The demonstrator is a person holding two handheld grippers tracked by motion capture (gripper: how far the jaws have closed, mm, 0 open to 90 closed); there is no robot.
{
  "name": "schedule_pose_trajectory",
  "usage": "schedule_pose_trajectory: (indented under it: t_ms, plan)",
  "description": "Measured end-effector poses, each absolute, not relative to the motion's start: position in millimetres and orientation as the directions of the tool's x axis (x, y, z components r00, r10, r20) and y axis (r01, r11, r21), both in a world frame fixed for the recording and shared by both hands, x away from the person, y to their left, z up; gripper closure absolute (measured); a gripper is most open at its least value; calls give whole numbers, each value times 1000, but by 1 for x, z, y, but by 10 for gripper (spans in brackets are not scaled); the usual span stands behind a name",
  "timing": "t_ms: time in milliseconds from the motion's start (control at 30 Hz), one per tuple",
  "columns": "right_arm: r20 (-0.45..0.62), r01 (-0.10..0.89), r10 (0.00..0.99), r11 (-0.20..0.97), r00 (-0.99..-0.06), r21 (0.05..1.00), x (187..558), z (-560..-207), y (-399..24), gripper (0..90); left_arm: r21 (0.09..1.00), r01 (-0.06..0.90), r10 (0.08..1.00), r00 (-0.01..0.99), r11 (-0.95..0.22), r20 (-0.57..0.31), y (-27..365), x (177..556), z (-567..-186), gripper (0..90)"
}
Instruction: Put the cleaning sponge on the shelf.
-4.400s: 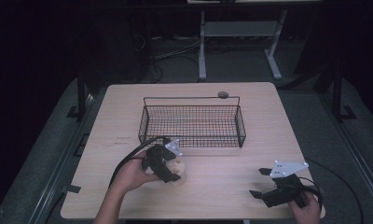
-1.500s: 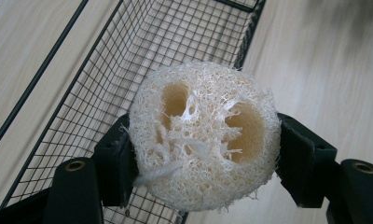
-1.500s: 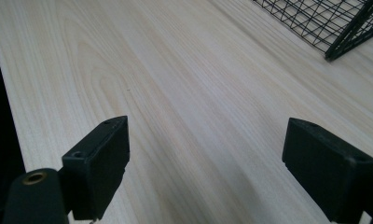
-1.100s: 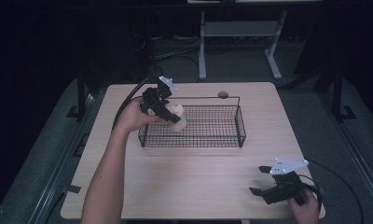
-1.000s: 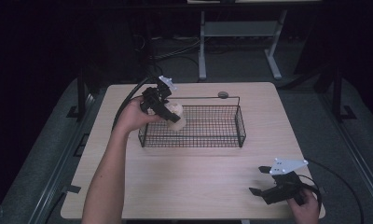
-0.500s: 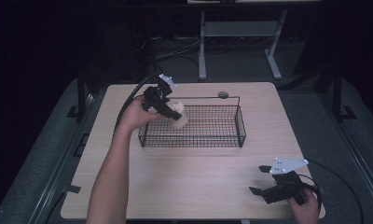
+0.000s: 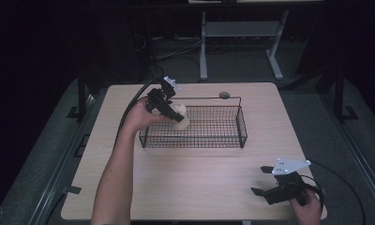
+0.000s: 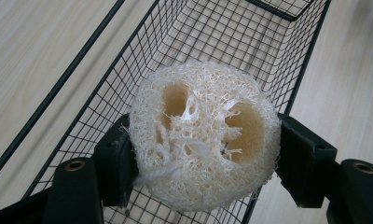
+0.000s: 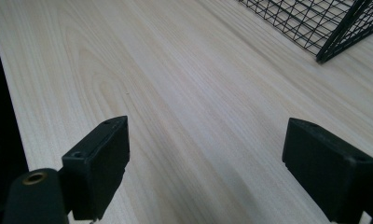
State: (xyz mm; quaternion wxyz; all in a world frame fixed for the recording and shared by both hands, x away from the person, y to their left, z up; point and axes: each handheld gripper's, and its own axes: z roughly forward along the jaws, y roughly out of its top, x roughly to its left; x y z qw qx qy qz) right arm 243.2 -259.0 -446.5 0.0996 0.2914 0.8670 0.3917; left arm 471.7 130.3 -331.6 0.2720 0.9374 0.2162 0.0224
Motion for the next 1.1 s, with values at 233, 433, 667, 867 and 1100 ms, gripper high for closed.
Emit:
schedule_pose_trajectory:
  t_ms: [233,433,667,867,1100]
  plan:
    - [57,428,582,524,-811,736,243,-446,-260,143,502,423,433,896,-755,-104,127,479,-344,299]
    - [57,427,583,523,-811,737,244,-447,-260,143,498,426,433,895,-755,-109,121,484,-356,299]
    - [53,425,581,526,-812,737,244,-447,-259,143,485,431,434,894,-761,-113,115,486,-365,298]
    - [56,428,582,525,-811,735,244,-446,-258,143,476,440,447,888,-761,-105,113,487,-370,298]
    - [56,427,583,523,-811,738,243,-446,-258,143,463,448,453,885,-765,-108,110,488,-375,297]
